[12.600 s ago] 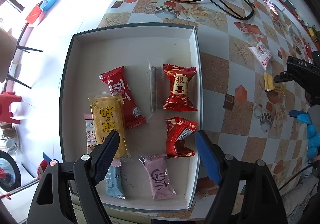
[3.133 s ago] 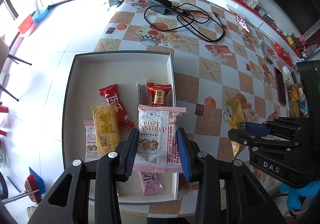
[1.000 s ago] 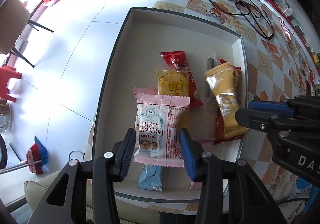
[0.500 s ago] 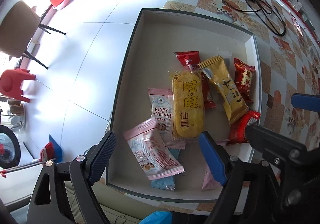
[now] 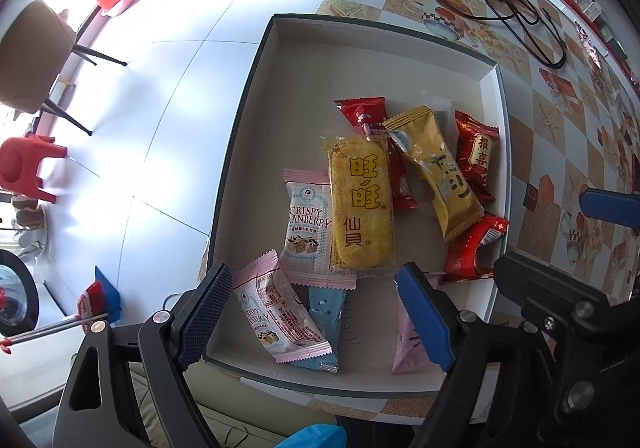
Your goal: Organize snacks
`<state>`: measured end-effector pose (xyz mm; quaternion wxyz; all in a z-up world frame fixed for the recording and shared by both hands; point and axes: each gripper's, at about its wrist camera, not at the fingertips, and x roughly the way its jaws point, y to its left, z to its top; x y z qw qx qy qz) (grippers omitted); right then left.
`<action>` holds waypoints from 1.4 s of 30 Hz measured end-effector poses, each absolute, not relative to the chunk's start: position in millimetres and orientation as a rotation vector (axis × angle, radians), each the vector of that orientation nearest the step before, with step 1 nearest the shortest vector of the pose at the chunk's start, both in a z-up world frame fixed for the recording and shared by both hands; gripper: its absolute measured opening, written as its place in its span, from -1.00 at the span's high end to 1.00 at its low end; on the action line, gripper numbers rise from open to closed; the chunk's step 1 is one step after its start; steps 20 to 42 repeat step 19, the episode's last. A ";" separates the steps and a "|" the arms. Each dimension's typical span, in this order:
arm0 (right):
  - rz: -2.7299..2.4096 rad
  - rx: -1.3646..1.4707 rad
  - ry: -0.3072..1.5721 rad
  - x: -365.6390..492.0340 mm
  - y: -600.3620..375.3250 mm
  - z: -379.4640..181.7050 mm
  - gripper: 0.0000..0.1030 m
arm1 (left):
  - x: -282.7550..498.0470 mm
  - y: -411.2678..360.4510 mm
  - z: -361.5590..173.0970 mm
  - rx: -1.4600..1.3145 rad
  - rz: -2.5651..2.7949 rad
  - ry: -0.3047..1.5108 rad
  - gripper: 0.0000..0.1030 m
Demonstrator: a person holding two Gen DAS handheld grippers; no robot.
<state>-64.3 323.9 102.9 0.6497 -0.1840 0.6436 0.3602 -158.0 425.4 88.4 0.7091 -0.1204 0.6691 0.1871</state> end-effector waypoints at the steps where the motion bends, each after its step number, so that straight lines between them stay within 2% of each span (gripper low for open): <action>1: 0.818 -0.418 1.462 -63.8 322.6 103.1 -1.00 | -158.8 425.7 88.9 -0.266 0.415 1.486 -0.70; 42: 0.827 -0.414 1.467 -68.3 328.7 102.9 -1.00 | -164.3 427.2 91.5 -0.268 0.407 1.450 -0.70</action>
